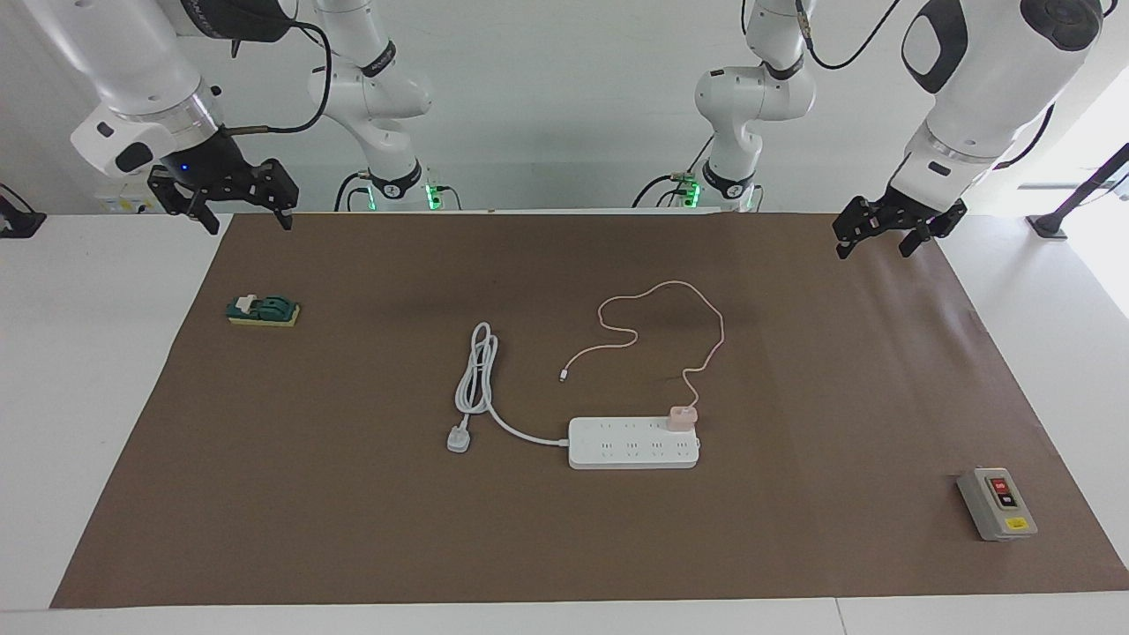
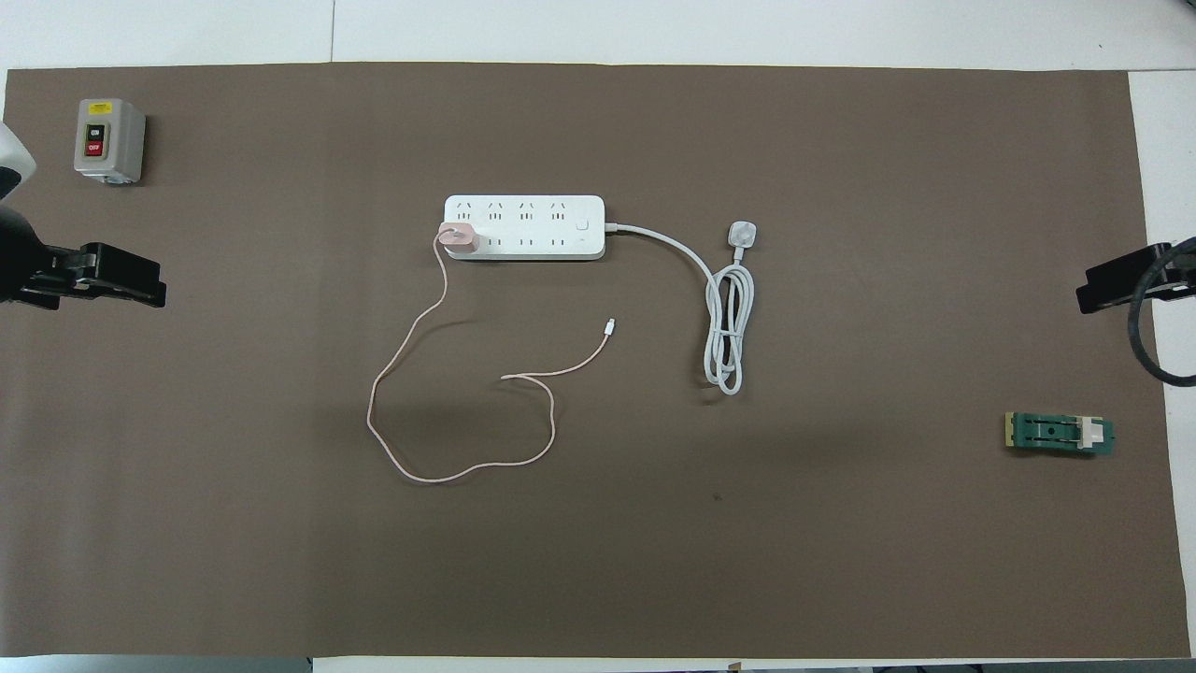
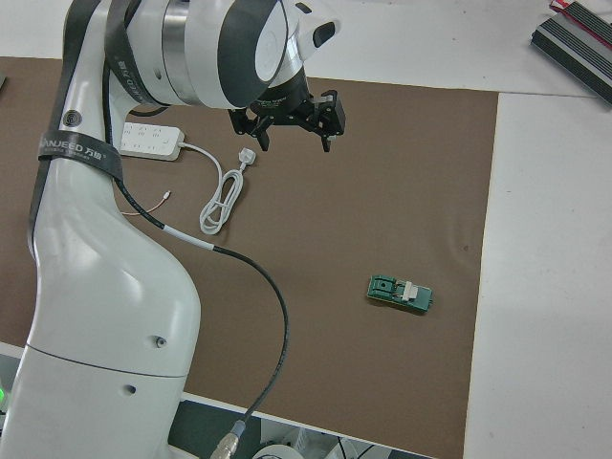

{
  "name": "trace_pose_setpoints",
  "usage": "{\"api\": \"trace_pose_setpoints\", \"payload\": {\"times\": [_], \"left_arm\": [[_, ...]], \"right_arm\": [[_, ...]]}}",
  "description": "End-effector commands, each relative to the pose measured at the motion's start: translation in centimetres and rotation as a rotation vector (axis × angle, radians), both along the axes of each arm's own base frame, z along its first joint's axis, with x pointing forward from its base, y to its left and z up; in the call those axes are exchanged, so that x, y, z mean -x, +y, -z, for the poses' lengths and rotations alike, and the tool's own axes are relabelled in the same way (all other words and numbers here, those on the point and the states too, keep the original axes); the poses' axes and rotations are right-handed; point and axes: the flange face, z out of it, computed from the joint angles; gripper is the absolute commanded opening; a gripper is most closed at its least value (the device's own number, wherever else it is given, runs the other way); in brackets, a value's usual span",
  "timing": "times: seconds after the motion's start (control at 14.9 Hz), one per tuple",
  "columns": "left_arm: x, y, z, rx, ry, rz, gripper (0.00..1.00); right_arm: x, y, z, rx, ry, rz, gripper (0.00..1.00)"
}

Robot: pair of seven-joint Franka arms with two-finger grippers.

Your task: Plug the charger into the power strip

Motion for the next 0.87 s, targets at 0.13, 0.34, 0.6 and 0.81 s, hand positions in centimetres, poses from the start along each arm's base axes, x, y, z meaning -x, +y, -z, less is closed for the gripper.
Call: {"api": "trace_pose_setpoints", "payload": {"times": [0.13,0.34,0.6,0.81], "left_arm": [[0.64,0.07,-1.13,-0.004,-0.023,0.03,1.0],[0.61,-0.01,-1.11,-0.004,-0.022,0.032,1.0],[0.58,-0.44,-1.31,-0.004,-0.026,0.041,1.0],[0.55,-0.02,-1.26,-0.004,-0.022,0.03,1.0]], "right_arm": [[0.78,0.03,-0.11,-0.017,0.005,0.017,1.0],[0.78,0.03,-0.11,-0.017,0.005,0.018,1.0],[0.78,0.03,-0.11,-0.017,0.005,0.017,1.0],[0.78,0.03,-0.11,-0.017,0.005,0.017,1.0]]}}
